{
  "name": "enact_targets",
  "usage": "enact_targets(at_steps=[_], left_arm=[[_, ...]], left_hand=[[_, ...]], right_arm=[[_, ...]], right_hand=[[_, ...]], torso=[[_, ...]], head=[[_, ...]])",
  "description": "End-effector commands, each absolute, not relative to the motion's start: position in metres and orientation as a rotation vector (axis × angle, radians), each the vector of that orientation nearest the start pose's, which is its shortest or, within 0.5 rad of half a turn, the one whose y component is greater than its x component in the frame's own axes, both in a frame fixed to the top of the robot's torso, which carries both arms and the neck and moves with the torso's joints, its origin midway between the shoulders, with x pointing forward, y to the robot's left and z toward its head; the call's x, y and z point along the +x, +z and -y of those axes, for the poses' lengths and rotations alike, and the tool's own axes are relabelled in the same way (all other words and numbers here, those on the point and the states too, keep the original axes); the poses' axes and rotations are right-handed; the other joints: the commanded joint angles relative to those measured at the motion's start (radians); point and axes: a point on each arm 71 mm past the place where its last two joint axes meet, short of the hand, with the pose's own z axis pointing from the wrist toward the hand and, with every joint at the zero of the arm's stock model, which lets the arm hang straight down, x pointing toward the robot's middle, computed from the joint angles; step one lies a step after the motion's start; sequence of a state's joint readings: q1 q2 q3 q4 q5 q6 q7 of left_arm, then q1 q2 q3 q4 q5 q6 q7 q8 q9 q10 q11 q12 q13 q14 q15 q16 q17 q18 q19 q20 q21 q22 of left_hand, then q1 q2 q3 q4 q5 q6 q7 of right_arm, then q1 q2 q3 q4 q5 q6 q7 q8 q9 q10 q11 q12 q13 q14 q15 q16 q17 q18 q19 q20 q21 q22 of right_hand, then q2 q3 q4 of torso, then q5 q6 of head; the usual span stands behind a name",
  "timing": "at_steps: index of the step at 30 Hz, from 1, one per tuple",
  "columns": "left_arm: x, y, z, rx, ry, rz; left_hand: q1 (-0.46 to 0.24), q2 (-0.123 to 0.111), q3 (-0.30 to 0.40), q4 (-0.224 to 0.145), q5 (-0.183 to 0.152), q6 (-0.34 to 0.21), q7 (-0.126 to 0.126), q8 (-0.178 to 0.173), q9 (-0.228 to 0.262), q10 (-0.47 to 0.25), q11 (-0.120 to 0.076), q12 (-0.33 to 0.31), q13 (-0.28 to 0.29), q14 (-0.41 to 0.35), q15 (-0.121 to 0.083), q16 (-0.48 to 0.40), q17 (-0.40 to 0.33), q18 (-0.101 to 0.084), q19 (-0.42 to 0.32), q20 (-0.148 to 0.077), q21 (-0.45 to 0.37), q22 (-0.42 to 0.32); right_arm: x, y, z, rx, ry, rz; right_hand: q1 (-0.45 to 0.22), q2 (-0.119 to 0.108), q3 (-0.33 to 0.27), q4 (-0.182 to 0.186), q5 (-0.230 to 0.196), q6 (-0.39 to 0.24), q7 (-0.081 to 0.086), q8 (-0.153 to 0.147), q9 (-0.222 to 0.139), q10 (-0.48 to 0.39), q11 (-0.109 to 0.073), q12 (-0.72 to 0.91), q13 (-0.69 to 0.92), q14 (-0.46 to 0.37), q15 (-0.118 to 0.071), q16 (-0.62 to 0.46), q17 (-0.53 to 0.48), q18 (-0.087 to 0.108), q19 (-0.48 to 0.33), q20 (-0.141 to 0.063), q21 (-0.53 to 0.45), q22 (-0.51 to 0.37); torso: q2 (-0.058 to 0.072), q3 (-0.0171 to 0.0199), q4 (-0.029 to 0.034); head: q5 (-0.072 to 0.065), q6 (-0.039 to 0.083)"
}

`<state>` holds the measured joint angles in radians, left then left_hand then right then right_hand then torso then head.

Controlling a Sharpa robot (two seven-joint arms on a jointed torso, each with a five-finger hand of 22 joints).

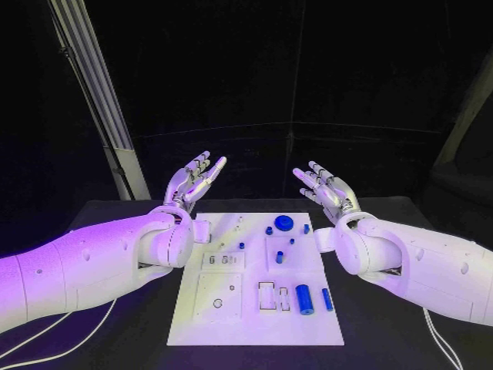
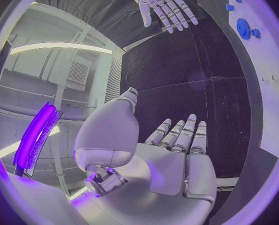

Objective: Assemble the parts on the task board

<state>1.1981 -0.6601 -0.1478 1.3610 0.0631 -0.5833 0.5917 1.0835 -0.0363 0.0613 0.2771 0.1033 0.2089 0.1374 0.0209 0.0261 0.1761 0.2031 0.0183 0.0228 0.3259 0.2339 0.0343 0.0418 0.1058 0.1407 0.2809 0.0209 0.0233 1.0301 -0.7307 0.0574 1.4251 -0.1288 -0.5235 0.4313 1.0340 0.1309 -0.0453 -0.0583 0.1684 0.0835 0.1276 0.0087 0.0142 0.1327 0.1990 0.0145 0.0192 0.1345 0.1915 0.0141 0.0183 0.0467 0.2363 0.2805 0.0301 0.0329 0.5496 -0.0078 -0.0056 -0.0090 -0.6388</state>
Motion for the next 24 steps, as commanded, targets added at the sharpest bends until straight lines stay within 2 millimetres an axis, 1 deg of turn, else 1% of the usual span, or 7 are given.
enact_targets(at_steps=[1, 5, 7, 9, 11, 17, 24], left_arm=[[0.508, -0.21, -0.178, -1.057, -1.462, -1.21], [0.508, -0.21, -0.178, -1.057, -1.462, -1.21], [0.508, -0.21, -0.178, -1.057, -1.462, -1.21], [0.508, -0.21, -0.178, -1.057, -1.462, -1.21], [0.507, -0.21, -0.204, -1.072, -1.43, -1.175], [0.502, -0.208, -0.212, -1.073, -1.434, -1.166], [0.496, -0.206, -0.215, -1.072, -1.476, -1.185]], left_hand=[[0.032, 0.0, 0.001, 0.009, 0.007, 0.011, 0.108, 0.007, 0.002, 0.004, 0.012, 0.006, 0.002, 0.012, 0.004, 0.007, 0.002, 0.012, 0.001, 0.012, 0.004, 0.002], [0.038, 0.004, 0.001, 0.005, 0.007, 0.024, 0.115, 0.009, 0.004, 0.019, 0.02, 0.008, 0.004, 0.04, 0.004, 0.013, 0.006, 0.015, 0.009, 0.012, 0.007, 0.004], [0.054, 0.01, 0.002, -0.003, 0.006, 0.059, 0.124, 0.016, 0.008, 0.061, 0.03, 0.015, 0.009, 0.099, 0.003, 0.029, 0.015, 0.018, 0.035, 0.012, 0.016, 0.009], [0.085, 0.016, 0.003, -0.024, 0.005, 0.166, 0.14, 0.039, 0.02, 0.214, 0.056, 0.046, 0.024, 0.269, 0.007, 0.081, 0.038, 0.016, 0.133, 0.013, 0.051, 0.028], [0.107, 0.023, 0.002, -0.043, 0.005, 0.291, 0.143, 0.067, 0.033, 0.393, 0.056, 0.087, 0.039, 0.399, -0.001, 0.124, 0.054, 0.023, 0.281, 0.012, 0.105, 0.056], [0.157, 0.043, 0.002, -0.103, 0.001, 0.625, 0.116, 0.142, 0.058, 0.731, 0.001, 0.174, 0.053, 0.618, -0.068, 0.19, 0.07, 0.078, 0.625, -0.002, 0.235, 0.106], [0.18, 0.062, 0.004, -0.147, 0.001, 0.717, 0.09, 0.144, 0.046, 0.84, -0.029, 0.169, 0.044, 0.718, -0.1, 0.183, 0.07, 0.08, 0.736, -0.032, 0.248, 0.096]], right_arm=[[0.49, -0.23, 0.182, 0.992, 1.48, -1.484], [0.492, -0.231, 0.181, 0.96, 1.501, -1.523], [0.493, -0.231, 0.18, 0.951, 1.505, -1.533], [0.493, -0.231, 0.18, 0.948, 1.507, -1.537], [0.504, -0.23, 0.209, 0.717, 1.302, -1.462], [0.505, -0.229, 0.213, 0.602, 1.252, -1.47], [0.51, -0.22, 0.218, 0.436, 1.179, -1.501]], right_hand=[[0.105, 0.018, -0.007, -0.05, 0.008, 0.055, 0.138, 0.013, 0.007, 0.061, 0.033, 0.013, 0.008, 0.062, 0.029, 0.014, 0.008, 0.019, 0.041, 0.014, 0.015, 0.008], [0.198, 0.021, 0.001, -0.111, 0.01, 0.242, 0.162, 0.054, 0.032, 0.324, 0.061, 0.069, 0.035, 0.37, 0.048, 0.085, 0.039, 0.061, 0.272, 0.005, 0.087, 0.046], [0.244, 0.023, 0.013, -0.143, 0.011, 0.441, 0.155, 0.108, 0.059, 0.62, 0.042, 0.147, 0.065, 0.649, 0.02, 0.16, 0.065, 0.101, 0.434, 0.007, 0.149, 0.073], [0.277, 0.029, 0.026, -0.172, 0.007, 0.64, 0.129, 0.154, 0.078, 0.739, 0.011, 0.175, 0.063, 0.769, -0.016, 0.189, 0.065, 0.132, 0.518, 0.002, 0.189, 0.083], [0.286, 0.034, 0.035, -0.193, 0.002, 0.735, 0.114, 0.16, 0.075, 0.797, -0.008, 0.167, 0.048, 0.834, -0.034, 0.185, 0.053, 0.138, 0.57, -0.008, 0.207, 0.083], [0.288, 0.037, 0.06, -0.231, -0.001, 0.813, 0.096, 0.131, 0.053, 0.89, -0.034, 0.125, 0.042, 0.942, -0.064, 0.162, 0.046, 0.14, 0.646, -0.039, 0.226, 0.074], [0.296, 0.019, 0.089, -0.232, 0.0, 0.864, 0.081, 0.107, 0.052, 0.959, -0.051, 0.089, 0.043, 1.053, -0.102, 0.159, 0.055, 0.137, 0.751, -0.082, 0.279, 0.086]], torso=[[0.0, -0.0003, 0.0], [0.0, -0.0003, 0.0], [0.0, -0.0003, 0.0], [0.0, -0.0003, 0.0], [0.008, -0.001, -0.0027], [0.026, -0.0016, -0.005], [0.055, -0.0003, -0.0013]], head=[[0.0, 0.0], [0.0, 0.0], [0.0, 0.0], [0.0, 0.0], [-0.007, -0.013], [-0.009, -0.005], [-0.015, 0.004]])
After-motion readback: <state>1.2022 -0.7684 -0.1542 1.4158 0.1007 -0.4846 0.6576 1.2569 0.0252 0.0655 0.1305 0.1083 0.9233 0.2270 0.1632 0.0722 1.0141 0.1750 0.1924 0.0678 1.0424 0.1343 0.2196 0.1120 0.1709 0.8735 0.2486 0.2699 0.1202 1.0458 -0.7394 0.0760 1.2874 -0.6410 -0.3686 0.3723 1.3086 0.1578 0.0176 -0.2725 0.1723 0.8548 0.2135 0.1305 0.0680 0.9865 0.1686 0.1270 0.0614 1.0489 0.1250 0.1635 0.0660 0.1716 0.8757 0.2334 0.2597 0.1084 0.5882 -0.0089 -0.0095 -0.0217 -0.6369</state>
